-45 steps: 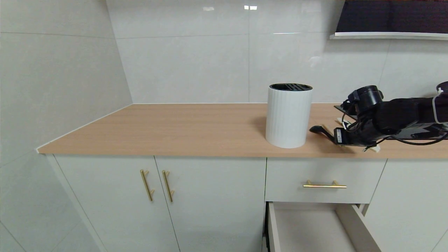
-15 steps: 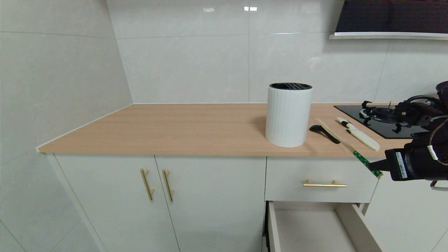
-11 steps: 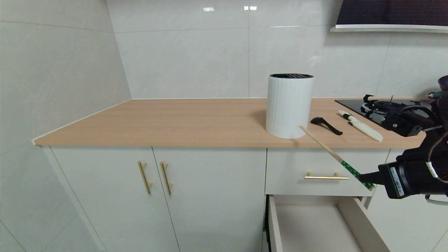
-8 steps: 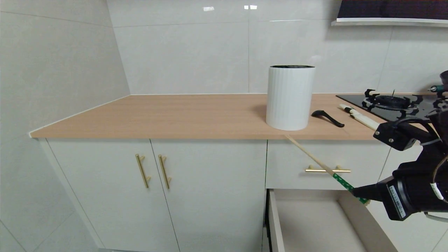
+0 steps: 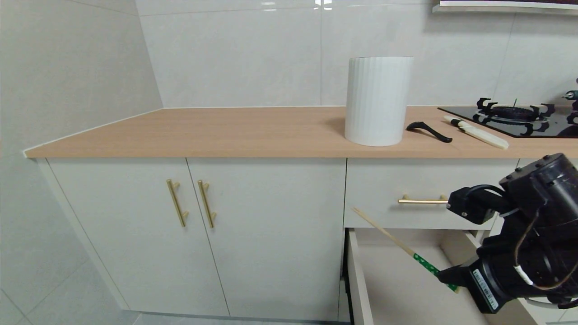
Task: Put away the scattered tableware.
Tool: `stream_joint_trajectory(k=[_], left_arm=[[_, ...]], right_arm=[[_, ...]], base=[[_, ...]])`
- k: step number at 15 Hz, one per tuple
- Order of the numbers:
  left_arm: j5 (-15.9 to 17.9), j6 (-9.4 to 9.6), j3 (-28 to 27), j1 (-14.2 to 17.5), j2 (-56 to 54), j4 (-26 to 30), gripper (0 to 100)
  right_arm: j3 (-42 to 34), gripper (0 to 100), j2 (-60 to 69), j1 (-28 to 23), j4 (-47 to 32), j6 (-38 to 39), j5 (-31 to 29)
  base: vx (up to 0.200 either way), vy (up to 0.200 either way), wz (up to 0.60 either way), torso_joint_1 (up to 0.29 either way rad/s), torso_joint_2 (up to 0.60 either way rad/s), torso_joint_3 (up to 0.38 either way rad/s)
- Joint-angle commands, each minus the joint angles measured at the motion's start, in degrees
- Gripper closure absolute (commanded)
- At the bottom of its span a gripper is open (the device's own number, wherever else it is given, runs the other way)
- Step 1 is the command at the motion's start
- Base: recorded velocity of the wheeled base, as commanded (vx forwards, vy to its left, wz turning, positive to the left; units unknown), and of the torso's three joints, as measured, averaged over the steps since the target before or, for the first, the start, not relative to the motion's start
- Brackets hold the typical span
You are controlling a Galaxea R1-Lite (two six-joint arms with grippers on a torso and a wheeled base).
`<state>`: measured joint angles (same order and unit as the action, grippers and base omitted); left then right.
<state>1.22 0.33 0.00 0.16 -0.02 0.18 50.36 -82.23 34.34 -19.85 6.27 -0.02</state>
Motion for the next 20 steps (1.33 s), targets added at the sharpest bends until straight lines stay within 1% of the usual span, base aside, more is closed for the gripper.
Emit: stream_joint_trajectory(k=[1, 2, 4, 9, 11, 14, 15, 20], left_arm=[[0.01, 0.02, 0.0, 0.02, 0.02, -0.01, 0], [0.01, 0.02, 0.0, 0.02, 0.02, -0.01, 0], [0.01, 0.02, 0.0, 0.02, 0.02, -0.01, 0], [0.01, 0.02, 0.0, 0.02, 0.02, -0.01, 0], [0.01, 0.02, 0.0, 0.02, 0.02, -0.01, 0], [0.01, 0.02, 0.0, 0.02, 0.02, -0.01, 0], [0.01, 0.02, 0.0, 0.02, 0.02, -0.01, 0], [0.01, 0.02, 0.0, 0.02, 0.02, -0.01, 0]], right_arm=[[0.18, 100, -6.02, -0.24, 0.51, 0.15, -0.06], [0.18, 100, -7.34, -0.42, 1.57, 0.24, -0.15], [0.53, 100, -12.43, -2.44, 3.41, 0.33, -0.42], [7.21, 100, -26.58, -10.7, 3.15, 1.2, 0.11], [9.23, 100, -30.54, -12.19, 3.06, 2.61, 0.11], [11.34, 100, -35.11, -12.81, 3.32, 4.46, 0.02], [13.01, 100, -38.8, -12.72, 3.32, 6.83, 0.02], [14.33, 100, -47.5, -11.84, 3.5, 7.18, -0.94]], base=[[0.0, 0.0, 0.0, -0.066, 0.07, 0.11], [0.0, 0.0, 0.0, -0.085, 0.16, 0.119], [0.0, 0.0, 0.0, -0.034, 0.07, 0.039], [0.0, 0.0, 0.0, 0.0, 0.0, 0.0], [0.0, 0.0, 0.0, 0.0, 0.0, 0.0], [0.0, 0.0, 0.0, 0.0, 0.0, 0.0], [0.0, 0.0, 0.0, 0.0, 0.0, 0.0], [0.0, 0.0, 0.0, 0.0, 0.0, 0.0]])
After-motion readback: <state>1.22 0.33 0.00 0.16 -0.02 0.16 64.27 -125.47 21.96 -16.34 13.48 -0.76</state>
